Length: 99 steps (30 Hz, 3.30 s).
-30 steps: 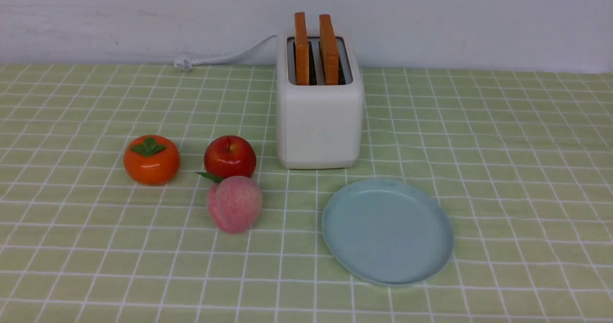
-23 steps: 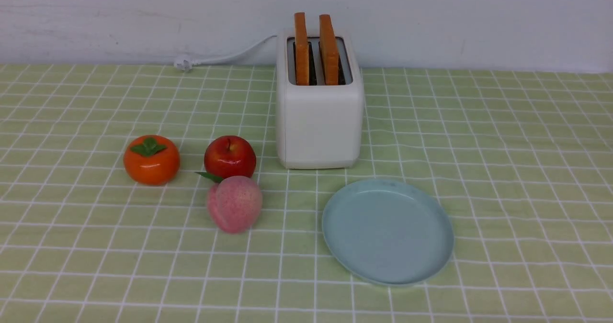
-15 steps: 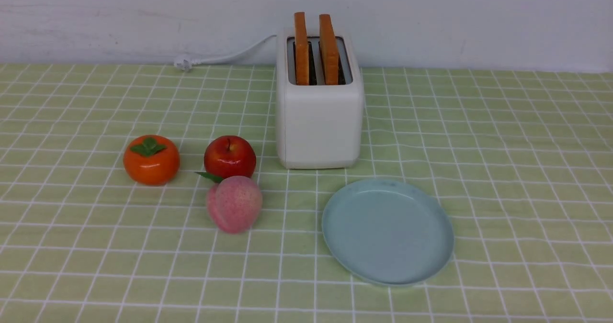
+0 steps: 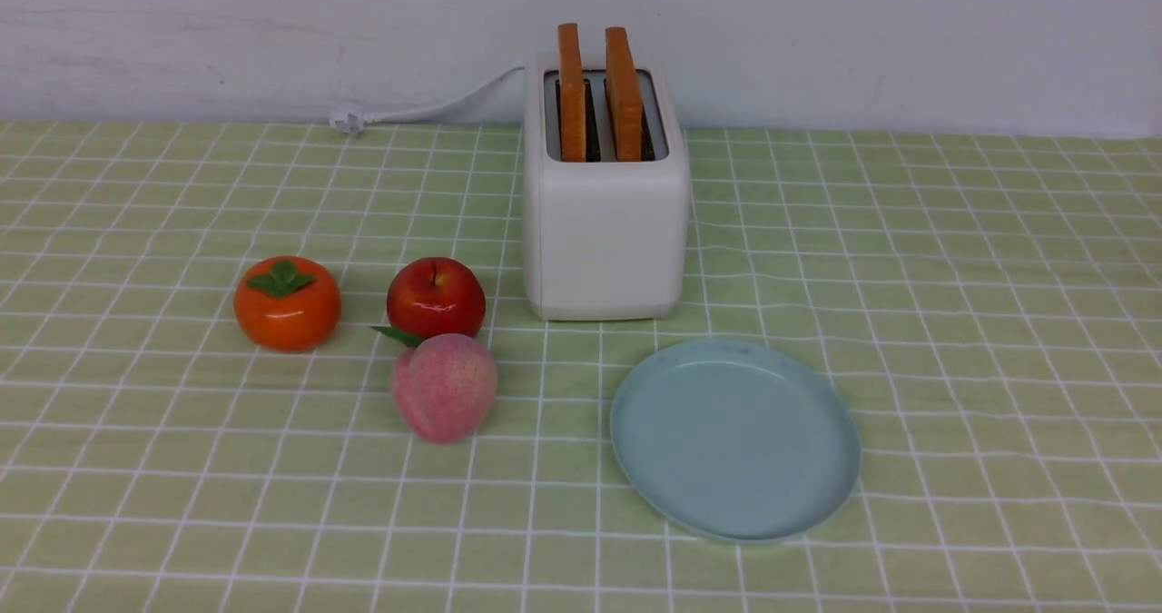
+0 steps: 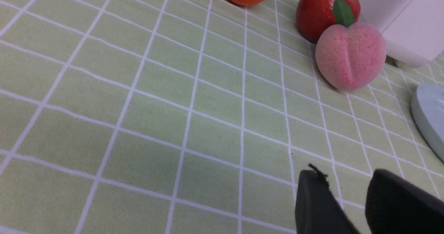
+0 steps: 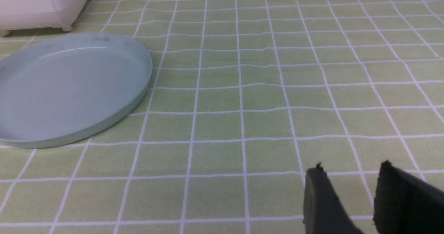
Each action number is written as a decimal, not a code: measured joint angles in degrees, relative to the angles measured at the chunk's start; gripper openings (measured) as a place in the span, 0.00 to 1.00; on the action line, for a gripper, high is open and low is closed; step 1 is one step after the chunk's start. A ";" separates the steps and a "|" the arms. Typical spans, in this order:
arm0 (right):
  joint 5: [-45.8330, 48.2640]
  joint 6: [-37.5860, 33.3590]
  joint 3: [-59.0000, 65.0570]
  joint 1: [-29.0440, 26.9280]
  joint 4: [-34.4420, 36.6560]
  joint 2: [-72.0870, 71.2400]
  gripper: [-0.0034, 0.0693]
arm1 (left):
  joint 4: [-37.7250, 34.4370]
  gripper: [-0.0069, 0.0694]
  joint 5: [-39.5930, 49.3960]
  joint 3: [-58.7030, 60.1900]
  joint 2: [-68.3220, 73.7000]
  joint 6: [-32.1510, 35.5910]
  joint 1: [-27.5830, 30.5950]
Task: Take toasted bread from bread machine on green coffee tablecloth place on plate.
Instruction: 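Reach for a toast slice standing in the toaster with the left gripper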
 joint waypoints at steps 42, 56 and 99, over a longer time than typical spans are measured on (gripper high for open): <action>-19.39 9.45 0.23 0.07 19.45 0.00 0.34 | -18.58 0.07 -32.54 -24.00 34.07 28.16 -19.68; 10.13 -11.30 -29.94 6.49 17.97 15.66 0.04 | -13.33 0.33 -69.31 -38.07 79.67 23.61 -29.91; 10.41 -24.09 -32.03 6.49 29.13 17.68 0.08 | -18.39 0.46 -56.26 -89.62 122.84 36.91 -22.69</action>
